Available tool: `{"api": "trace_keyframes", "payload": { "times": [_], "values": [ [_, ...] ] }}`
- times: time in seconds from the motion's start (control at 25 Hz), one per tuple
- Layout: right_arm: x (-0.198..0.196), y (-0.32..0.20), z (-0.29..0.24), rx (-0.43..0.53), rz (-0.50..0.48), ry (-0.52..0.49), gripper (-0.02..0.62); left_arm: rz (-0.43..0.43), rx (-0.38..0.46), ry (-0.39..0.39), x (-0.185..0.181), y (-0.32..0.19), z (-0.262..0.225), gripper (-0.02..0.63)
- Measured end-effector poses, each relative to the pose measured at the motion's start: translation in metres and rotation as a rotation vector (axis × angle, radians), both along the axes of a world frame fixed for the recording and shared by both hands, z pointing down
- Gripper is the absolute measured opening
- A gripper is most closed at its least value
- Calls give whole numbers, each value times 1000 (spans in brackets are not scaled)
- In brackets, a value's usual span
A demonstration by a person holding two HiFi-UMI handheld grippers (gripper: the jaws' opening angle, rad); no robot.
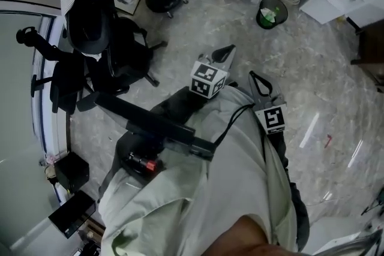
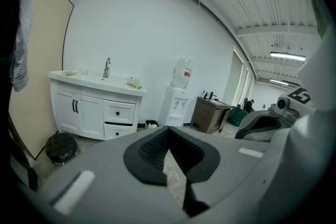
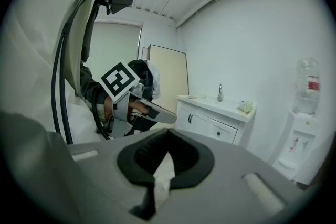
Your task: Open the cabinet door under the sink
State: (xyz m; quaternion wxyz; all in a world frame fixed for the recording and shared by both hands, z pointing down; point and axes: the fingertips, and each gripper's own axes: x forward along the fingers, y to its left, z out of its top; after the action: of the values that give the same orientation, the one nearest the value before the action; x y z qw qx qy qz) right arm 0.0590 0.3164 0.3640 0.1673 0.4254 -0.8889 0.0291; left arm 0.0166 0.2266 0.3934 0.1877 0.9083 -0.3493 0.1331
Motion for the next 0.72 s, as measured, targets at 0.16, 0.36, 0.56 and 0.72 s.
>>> {"api": "trace_keyframes", "payload": {
  "times": [0.16,0.36,0.56,0.72],
  "values": [
    [-12,3,7,2,-28,61,0,-12,-5,0,-7,-1,3,8],
    [-9,5,16,-5,12,147,0,13,-6,-1,-2,3,5,8],
    [3,5,9,14,91,125,0,24,-10,3,-2,3,6,8],
    [14,1,2,33,133,101,0,32,-6,7,1,2,3,8]
  ]
}}
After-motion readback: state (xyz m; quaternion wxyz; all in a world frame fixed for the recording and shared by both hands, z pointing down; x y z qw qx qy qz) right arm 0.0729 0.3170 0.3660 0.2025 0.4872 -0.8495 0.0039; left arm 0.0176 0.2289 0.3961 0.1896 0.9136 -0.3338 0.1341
